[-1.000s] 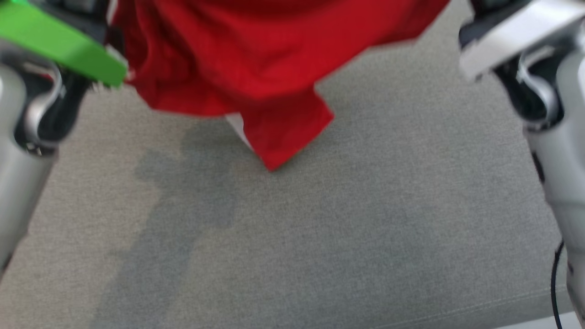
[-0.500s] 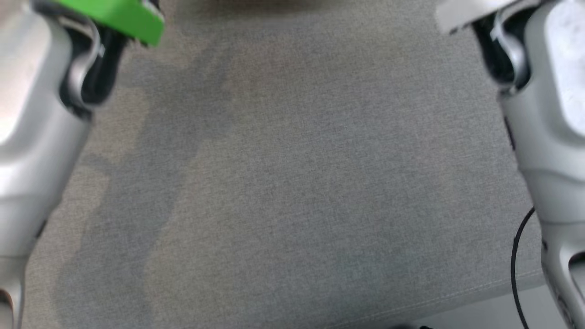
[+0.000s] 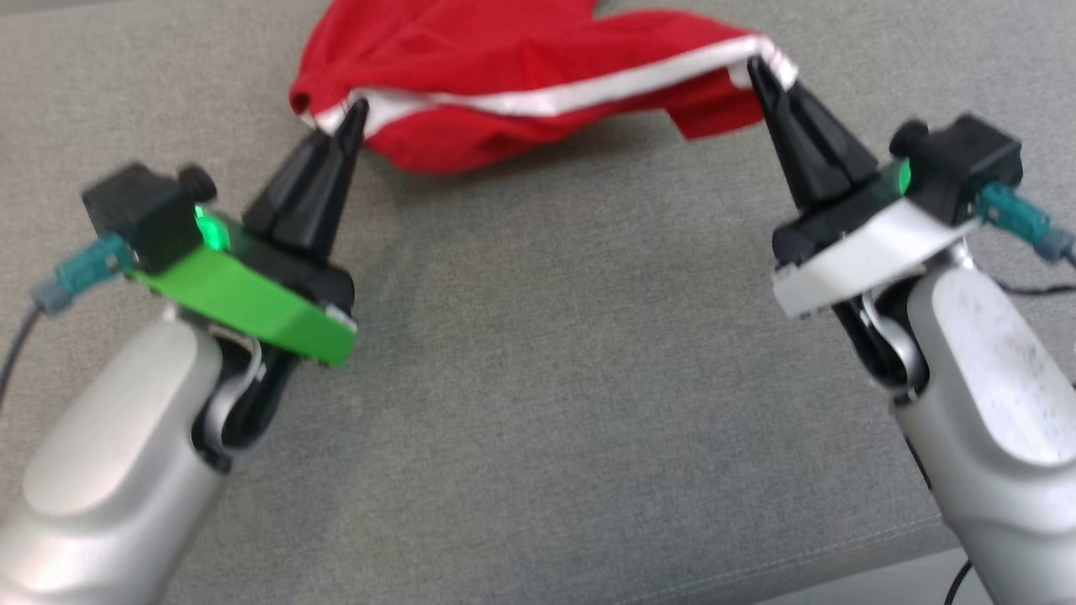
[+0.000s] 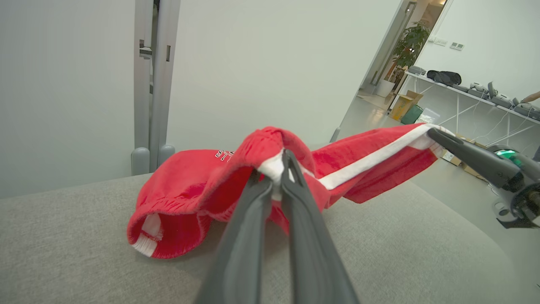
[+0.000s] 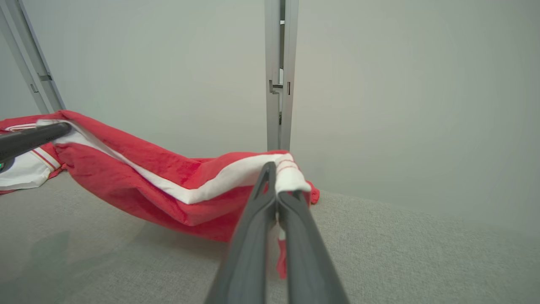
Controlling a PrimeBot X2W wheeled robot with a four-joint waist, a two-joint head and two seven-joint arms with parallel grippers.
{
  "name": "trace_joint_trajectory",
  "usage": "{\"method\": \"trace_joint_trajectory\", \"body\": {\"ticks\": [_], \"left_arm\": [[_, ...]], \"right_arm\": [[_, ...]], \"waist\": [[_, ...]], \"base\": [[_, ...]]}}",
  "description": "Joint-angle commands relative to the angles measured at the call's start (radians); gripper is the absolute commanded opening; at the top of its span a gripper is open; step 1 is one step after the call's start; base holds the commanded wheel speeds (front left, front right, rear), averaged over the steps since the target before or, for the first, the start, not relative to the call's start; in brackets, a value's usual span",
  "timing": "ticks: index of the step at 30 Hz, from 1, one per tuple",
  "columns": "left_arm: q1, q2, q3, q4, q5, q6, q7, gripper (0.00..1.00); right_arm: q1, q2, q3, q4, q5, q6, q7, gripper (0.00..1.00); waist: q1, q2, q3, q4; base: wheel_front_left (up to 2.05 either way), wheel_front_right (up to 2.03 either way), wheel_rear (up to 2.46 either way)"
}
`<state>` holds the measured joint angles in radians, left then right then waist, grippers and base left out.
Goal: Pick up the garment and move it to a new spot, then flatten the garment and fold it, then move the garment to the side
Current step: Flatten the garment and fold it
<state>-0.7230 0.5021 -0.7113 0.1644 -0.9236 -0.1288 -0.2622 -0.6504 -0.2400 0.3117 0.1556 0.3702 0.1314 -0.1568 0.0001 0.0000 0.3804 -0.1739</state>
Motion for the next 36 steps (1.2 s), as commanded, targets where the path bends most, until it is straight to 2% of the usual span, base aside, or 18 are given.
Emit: {"method": "trace_joint_trajectory", "body": {"ticks": [1,6,11,17,20,24,28,30,36], "left_arm": [[0.048,0.004,0.013,-0.022,0.016,-0.004,-0.003,0.00],[0.229,-0.005,0.061,-0.121,0.053,0.001,-0.003,0.00],[0.399,0.000,0.117,-0.234,0.082,0.028,-0.003,0.00],[0.575,0.005,0.160,-0.353,0.095,0.069,-0.002,0.00],[0.633,-0.002,0.153,-0.383,0.091,0.080,-0.002,0.00],[0.675,-0.028,0.143,-0.383,0.071,0.086,-0.002,0.00],[0.687,-0.069,0.135,-0.343,0.043,0.075,-0.002,0.00],[0.683,-0.088,0.128,-0.310,0.030,0.071,-0.001,0.00],[0.630,-0.150,0.117,-0.195,-0.023,0.053,0.009,0.00]], "right_arm": [[0.049,-0.007,-0.009,-0.027,-0.008,-0.001,0.007,0.00],[0.217,-0.018,-0.043,-0.165,-0.019,-0.001,0.068,0.00],[0.391,-0.012,-0.077,-0.359,-0.028,-0.001,0.158,0.00],[0.550,-0.007,-0.092,-0.563,-0.064,-0.001,0.258,0.00],[0.594,0.002,-0.102,-0.616,-0.074,-0.001,0.292,0.00],[0.612,-0.009,-0.127,-0.616,-0.108,-0.001,0.320,0.00],[0.578,-0.022,-0.149,-0.557,-0.129,-0.001,0.321,0.00],[0.548,-0.021,-0.153,-0.505,-0.104,-0.001,0.316,0.00],[0.380,-0.078,-0.098,-0.323,-0.069,-0.001,0.316,0.00]], "waist": [[-0.0001,0.0000,-0.061,0.008],[-0.0001,0.0000,-0.152,0.013],[-0.0001,0.0000,-0.226,0.017],[-0.0001,0.0000,-0.269,0.030],[-0.0001,0.0000,-0.270,0.040],[-0.0001,0.0000,-0.254,0.061],[-0.0001,0.0000,-0.220,0.085],[-0.0001,0.0000,-0.198,0.099],[-0.0001,0.0000,-0.134,0.136]], "base": [[0.00,0.00,0.00],[0.00,0.00,0.00],[0.00,0.00,0.00],[0.00,0.00,0.00],[0.00,0.00,0.00],[0.00,0.00,0.00],[0.00,0.00,0.00],[0.00,0.00,0.00],[0.00,0.00,0.00]]}}
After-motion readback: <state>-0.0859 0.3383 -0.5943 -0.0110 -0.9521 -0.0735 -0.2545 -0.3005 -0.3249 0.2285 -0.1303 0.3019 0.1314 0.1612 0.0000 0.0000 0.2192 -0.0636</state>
